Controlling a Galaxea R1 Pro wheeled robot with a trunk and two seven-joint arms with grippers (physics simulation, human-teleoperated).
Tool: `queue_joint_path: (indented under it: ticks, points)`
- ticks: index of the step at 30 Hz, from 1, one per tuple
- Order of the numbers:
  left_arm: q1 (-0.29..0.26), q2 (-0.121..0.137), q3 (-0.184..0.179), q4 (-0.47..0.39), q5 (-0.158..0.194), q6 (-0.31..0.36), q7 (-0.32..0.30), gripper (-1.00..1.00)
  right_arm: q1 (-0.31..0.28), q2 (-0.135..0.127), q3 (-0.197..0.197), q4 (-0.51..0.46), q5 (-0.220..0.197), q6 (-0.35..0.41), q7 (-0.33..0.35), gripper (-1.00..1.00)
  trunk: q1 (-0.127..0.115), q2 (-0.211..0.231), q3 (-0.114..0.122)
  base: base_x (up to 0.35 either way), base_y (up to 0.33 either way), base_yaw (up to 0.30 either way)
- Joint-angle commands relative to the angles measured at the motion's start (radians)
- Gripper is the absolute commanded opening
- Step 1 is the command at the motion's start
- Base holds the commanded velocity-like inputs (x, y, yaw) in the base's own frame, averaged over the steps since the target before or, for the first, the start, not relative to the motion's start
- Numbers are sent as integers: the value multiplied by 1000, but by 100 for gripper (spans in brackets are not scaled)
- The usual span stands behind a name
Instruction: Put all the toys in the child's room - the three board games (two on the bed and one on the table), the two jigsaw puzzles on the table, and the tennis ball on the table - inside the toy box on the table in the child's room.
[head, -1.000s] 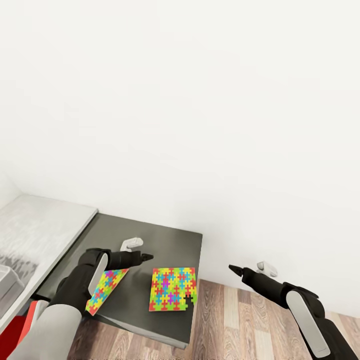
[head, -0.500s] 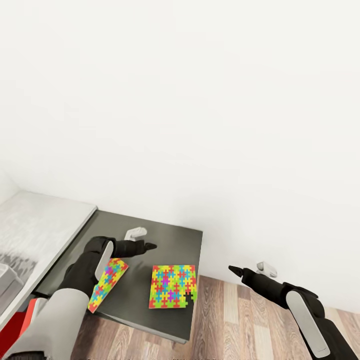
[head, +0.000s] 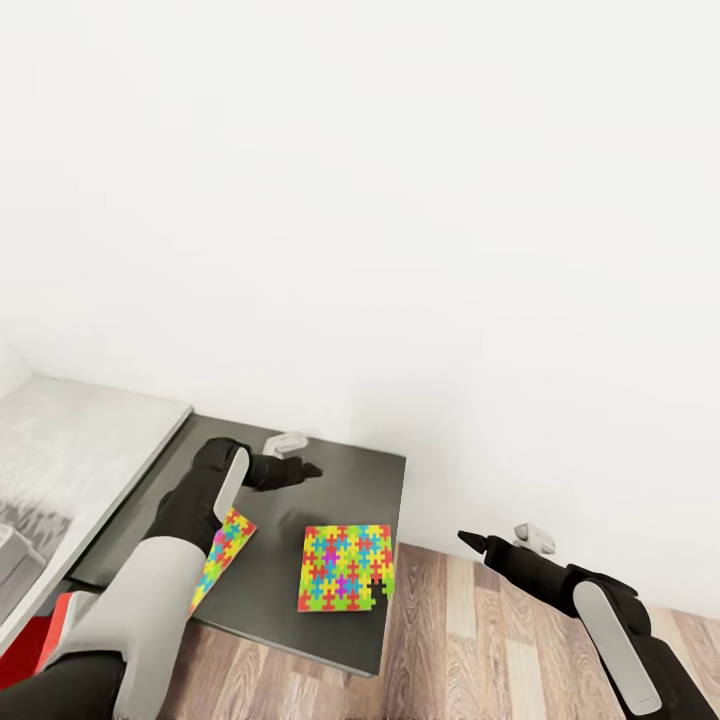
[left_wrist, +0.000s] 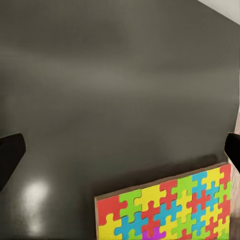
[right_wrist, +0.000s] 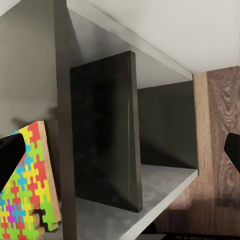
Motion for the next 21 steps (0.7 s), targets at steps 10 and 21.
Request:
queue_joint_path:
  ticks: [10,21]
  points:
    - [-5,-36,5,53,5,8,81,100,-2,-2,-3,1,5,6,5,100,0,-2,-18,0,0,0]
    - [-4,-67,4,65,1,7,138,100,-2,-17,-3,1,4,6,6,100,0,-2,-33,0,0,0]
